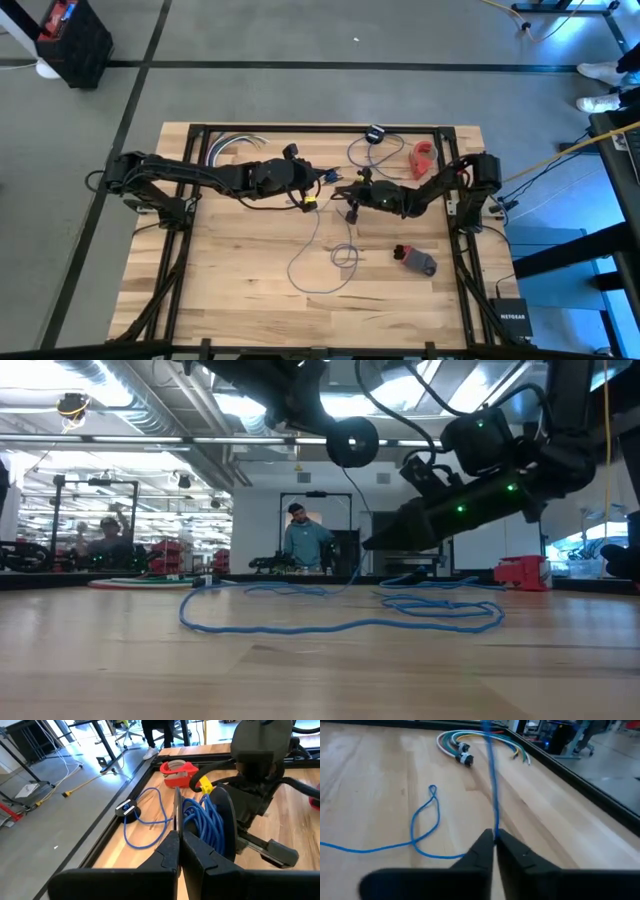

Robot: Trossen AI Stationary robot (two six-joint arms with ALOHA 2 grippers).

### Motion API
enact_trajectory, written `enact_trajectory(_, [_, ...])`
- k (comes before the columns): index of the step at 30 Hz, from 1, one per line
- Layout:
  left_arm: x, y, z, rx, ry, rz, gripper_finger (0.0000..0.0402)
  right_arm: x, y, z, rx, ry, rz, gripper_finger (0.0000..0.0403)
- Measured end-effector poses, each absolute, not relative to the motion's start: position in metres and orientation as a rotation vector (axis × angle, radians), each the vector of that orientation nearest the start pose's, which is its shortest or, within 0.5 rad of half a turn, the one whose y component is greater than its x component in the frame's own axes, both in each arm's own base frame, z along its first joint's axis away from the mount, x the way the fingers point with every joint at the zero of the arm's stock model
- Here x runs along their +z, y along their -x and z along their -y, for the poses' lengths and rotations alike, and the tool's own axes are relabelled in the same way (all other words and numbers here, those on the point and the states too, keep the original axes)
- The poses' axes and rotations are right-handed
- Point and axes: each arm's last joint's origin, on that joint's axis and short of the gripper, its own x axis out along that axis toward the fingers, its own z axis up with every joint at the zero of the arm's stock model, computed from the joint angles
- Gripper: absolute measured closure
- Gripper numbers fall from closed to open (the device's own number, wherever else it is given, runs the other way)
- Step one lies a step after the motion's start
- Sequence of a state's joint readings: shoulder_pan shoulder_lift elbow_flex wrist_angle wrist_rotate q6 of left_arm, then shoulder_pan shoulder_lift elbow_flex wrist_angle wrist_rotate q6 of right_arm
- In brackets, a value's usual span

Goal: Coil cords
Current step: Coil the blue wire onto the spool

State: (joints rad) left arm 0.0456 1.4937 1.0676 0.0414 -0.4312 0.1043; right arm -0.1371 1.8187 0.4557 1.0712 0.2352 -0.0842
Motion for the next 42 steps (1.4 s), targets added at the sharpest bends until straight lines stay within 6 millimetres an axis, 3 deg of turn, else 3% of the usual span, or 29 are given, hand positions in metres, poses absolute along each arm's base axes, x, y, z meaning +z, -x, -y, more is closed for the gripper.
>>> enact_trajectory(6, [0.282,-0.333,-0.026,0.445,-0.182,-0.437,0.0402,0.107,-0.271,0.051,-0.483,0.163,-0.325,0.0392])
enact_trajectory(15, [0.277,-0.330,-0.032,0.458,-0.183,-0.496,0.0402,0.143,-0.233,0.048,-0.621,0.216,-0.260,0.0399])
enact_trajectory(26, [0.255,-0.337,-0.058,0.532,-0.142,-0.571,0.0402,0.192,-0.228,0.039,-0.354,-0.050,-0.043,0.0400])
enact_trajectory(32, [0.245,-0.342,-0.064,0.518,-0.182,-0.605,0.0402,0.198,-0.239,0.039,-0.270,-0.105,-0.048,0.0401])
enact_trajectory(42, [0.243,-0.346,-0.057,0.392,-0.255,-0.612,0.0402,0.203,-0.239,0.040,-0.241,-0.184,0.009,0.0401])
